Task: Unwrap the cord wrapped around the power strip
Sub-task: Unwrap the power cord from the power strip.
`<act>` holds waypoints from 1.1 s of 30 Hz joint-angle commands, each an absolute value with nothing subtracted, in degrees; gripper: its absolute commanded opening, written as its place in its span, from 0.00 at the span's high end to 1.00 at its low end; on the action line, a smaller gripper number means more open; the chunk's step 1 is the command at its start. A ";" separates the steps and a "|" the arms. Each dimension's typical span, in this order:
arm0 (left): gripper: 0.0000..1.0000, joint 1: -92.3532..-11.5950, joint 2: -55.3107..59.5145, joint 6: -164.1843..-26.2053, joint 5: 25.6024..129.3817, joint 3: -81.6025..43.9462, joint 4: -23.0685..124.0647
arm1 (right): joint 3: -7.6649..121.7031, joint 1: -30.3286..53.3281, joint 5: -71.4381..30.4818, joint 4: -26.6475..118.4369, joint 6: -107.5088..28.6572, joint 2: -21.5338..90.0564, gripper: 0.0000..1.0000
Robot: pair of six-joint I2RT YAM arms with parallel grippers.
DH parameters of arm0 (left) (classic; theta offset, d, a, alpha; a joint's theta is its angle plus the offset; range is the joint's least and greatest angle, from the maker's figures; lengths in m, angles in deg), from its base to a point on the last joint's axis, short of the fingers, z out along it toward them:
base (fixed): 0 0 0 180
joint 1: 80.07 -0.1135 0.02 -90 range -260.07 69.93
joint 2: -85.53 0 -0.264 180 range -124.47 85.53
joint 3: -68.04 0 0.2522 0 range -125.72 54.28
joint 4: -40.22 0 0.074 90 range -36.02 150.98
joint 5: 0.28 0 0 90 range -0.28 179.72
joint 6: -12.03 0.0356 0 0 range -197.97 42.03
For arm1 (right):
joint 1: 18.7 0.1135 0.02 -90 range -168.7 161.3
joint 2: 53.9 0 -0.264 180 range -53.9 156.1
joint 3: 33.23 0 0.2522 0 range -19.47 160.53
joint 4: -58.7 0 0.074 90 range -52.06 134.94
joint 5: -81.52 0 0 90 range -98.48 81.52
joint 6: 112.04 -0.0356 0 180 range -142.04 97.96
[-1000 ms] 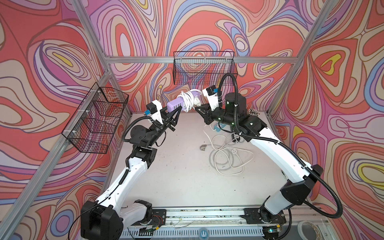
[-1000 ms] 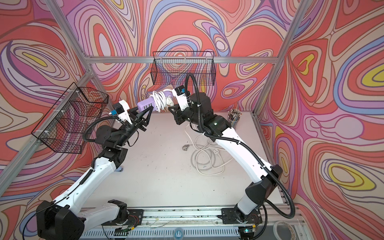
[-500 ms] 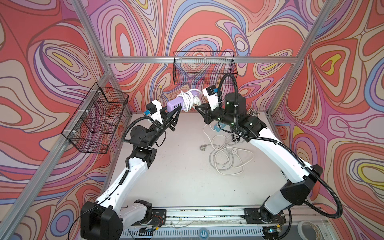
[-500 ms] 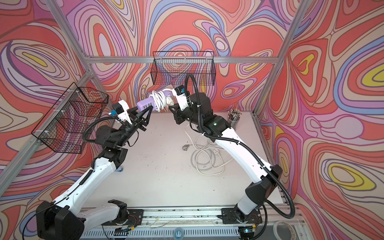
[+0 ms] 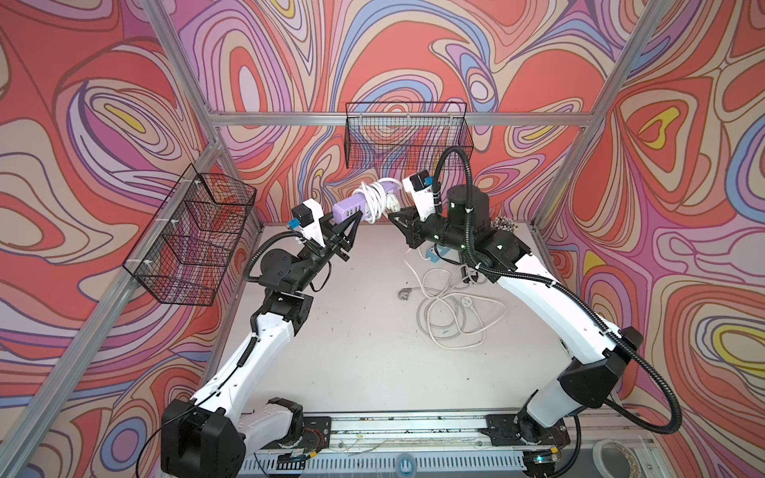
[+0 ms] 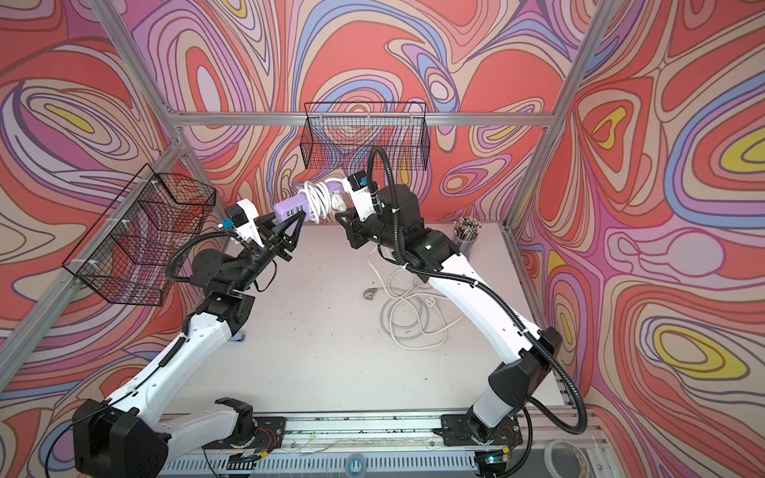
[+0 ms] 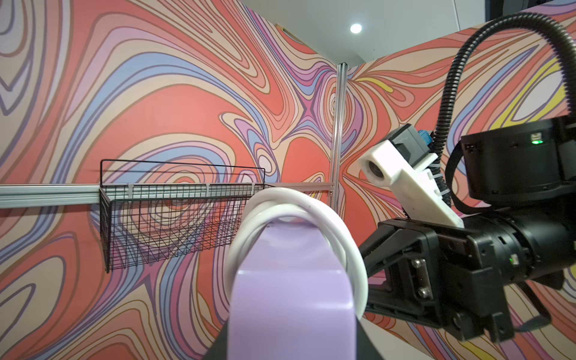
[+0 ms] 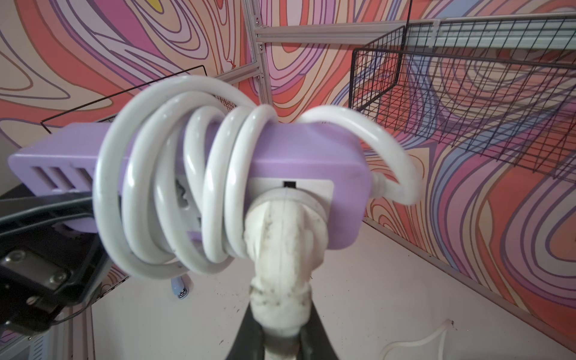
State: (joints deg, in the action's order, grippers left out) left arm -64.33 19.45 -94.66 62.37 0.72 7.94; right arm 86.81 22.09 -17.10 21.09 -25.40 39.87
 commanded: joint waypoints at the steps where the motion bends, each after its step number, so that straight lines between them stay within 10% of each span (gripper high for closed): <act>1: 1.00 -64.04 19.44 -93.58 62.13 0.59 6.16 | 90.52 29.11 -18.94 24.26 -22.96 42.24 1.00; 18: 1.00 -64.06 19.85 -92.92 62.57 0.66 6.69 | 82.21 12.15 -24.95 25.53 -25.74 35.09 1.00; 33: 1.00 -64.08 19.70 -93.14 62.56 0.75 6.43 | 86.99 28.90 -17.08 25.61 -21.57 41.43 1.00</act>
